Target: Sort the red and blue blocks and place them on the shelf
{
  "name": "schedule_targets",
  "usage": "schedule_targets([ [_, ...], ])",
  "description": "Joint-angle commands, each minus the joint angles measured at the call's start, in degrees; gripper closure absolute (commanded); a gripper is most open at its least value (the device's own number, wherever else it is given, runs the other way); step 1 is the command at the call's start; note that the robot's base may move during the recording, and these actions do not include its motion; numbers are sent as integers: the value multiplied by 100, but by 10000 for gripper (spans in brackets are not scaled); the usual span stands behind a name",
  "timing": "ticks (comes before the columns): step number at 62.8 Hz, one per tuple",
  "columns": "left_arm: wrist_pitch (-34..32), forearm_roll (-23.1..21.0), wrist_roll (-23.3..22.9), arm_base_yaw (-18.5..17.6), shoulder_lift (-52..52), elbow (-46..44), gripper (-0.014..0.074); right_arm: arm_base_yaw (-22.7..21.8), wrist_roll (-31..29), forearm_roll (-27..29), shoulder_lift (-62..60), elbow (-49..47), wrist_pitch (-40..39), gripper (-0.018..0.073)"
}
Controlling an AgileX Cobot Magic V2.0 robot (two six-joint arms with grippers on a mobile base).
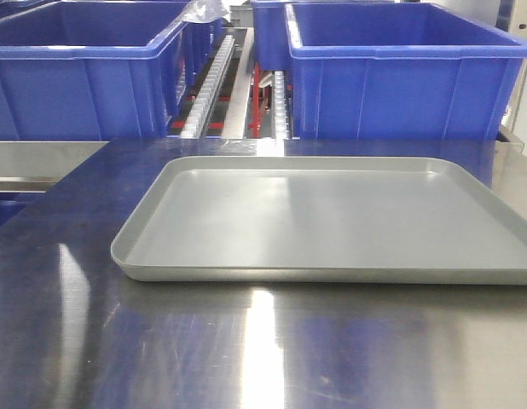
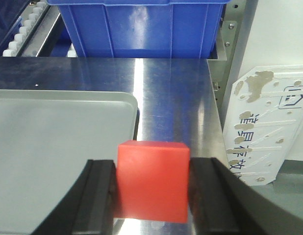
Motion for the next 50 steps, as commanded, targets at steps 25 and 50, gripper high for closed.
schedule_targets([
  [25, -515, 116, -34, 6, -290, -47, 472, -38, -6, -41, 4, -163, -502, 503],
  [50, -556, 196, -34, 6, -290, 8, 472, -38, -6, -41, 4, -163, -502, 503],
])
